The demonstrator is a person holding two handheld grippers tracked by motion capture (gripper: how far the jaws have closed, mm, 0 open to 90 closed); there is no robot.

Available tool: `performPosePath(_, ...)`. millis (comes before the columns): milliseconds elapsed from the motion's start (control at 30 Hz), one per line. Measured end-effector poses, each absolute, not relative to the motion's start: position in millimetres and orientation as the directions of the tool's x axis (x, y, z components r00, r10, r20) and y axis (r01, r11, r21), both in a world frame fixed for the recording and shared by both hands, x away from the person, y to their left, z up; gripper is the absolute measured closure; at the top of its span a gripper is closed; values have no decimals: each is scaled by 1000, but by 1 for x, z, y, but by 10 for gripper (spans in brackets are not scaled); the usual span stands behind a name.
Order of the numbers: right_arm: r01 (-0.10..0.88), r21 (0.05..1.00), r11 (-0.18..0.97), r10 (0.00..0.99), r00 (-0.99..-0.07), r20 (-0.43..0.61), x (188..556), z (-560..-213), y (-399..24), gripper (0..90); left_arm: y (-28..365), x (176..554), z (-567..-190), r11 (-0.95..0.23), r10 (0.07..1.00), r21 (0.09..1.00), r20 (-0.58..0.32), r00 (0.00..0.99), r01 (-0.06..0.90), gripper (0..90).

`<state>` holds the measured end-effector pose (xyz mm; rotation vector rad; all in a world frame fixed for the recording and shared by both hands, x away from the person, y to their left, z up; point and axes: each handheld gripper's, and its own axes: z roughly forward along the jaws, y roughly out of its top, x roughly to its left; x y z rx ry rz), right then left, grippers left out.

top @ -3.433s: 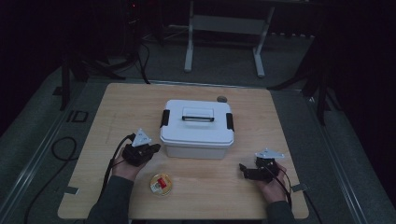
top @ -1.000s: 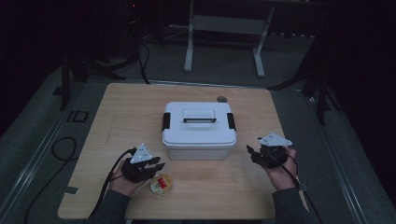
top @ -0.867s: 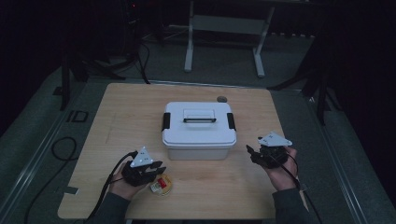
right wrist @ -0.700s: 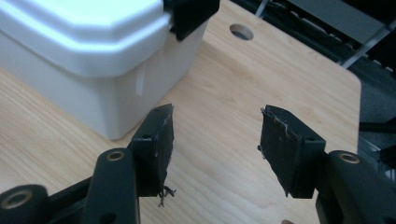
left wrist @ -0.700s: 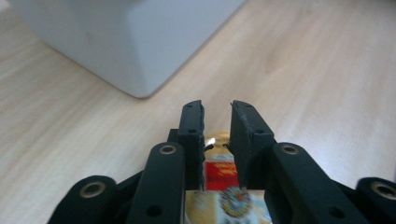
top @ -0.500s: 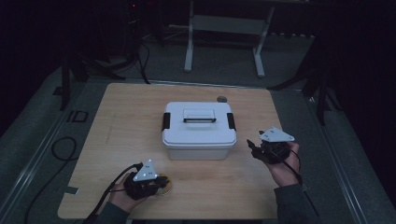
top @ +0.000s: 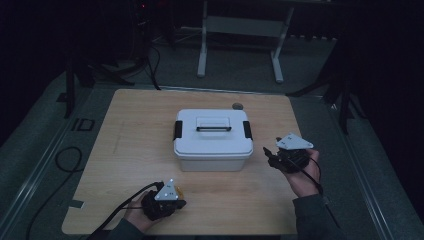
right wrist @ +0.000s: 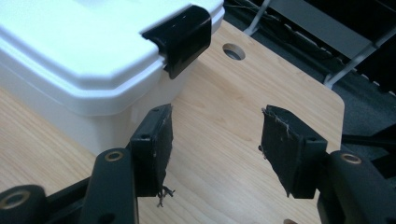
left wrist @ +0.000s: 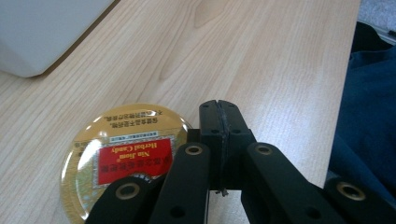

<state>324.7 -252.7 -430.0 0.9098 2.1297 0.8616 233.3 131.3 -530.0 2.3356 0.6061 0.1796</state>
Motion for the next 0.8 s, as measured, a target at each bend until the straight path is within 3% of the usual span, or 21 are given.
performPosePath(267,335,759,559,770,-549,-325,330,-421,-249,442,143,244,-532,-652,536,637,5,844,410,899)
performPosePath(367,330,754,567,759,-564,-324,334,-417,-246,516,148,249,-533,-636,561,640,1,828,431,898)
performPosePath(500,327,747,579,745,-585,-321,343,-412,-242,571,146,250,-534,-607,552,668,-36,833,431,868)
performPosePath(800,293,735,612,710,-613,-346,359,-390,-228,593,136,252,-541,-613,509,674,-64,858,413,831)
